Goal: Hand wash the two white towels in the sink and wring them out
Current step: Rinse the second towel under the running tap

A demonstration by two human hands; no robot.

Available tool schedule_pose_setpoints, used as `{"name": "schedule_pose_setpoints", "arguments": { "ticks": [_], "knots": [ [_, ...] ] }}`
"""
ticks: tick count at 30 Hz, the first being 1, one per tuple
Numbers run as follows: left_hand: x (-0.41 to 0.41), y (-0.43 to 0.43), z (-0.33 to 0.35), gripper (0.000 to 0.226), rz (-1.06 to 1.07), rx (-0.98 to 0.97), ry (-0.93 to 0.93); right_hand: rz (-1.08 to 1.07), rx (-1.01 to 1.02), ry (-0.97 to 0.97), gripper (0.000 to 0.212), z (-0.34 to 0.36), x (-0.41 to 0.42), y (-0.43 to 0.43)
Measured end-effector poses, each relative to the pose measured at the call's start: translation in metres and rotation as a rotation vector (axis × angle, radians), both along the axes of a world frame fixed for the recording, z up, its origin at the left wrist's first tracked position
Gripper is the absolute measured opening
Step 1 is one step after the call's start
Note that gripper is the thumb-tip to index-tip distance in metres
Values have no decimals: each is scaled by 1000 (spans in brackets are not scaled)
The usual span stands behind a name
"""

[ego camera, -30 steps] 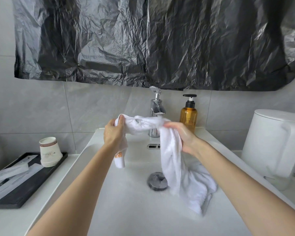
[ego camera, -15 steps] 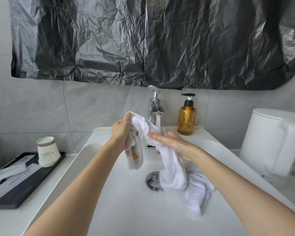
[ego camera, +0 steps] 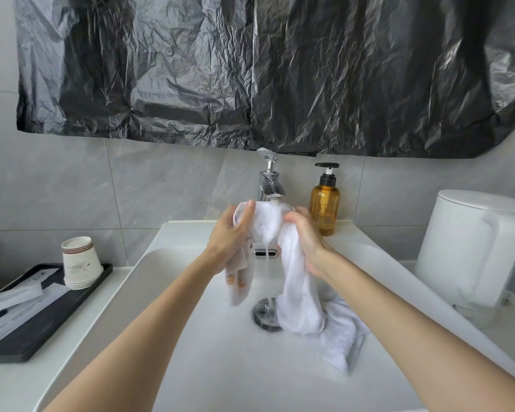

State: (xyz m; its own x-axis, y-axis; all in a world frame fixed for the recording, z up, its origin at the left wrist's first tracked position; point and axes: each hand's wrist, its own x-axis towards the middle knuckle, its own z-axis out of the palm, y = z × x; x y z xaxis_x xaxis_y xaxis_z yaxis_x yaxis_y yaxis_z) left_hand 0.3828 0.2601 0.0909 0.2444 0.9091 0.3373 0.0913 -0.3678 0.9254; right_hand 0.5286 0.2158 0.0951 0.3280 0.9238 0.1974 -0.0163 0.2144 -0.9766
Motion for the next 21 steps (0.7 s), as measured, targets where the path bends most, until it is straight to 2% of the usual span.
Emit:
{"name": "schedule_pose_setpoints", "arguments": {
  "ticks": [3,8,10,15,18,19,21],
  "knots": [
    [4,-5,-1,33,-38,11,-73,-29,107,-133,20,-5,-10,-3],
    [4,-1,-6,34,-81,12,-77,-250,36,-284,46,-9,-30,-1],
    [4,0,-8,34,-61,17,-67,-289,45,-390,48,-8,-31,1],
    [6,-4,-3,45,27,-4,-32,-271,43,-489,53,-10,-21,4],
    [5,-7,0,33,151,53,75,-197,1,-786,38,-7,-13,0],
    [4,-6,0,30,181,70,78,-148,-30,-800,33,-6,-11,-1],
    [1,-2,1,28,199,66,20,3,-60,-703,24,-7,-4,-2]
  ]
}}
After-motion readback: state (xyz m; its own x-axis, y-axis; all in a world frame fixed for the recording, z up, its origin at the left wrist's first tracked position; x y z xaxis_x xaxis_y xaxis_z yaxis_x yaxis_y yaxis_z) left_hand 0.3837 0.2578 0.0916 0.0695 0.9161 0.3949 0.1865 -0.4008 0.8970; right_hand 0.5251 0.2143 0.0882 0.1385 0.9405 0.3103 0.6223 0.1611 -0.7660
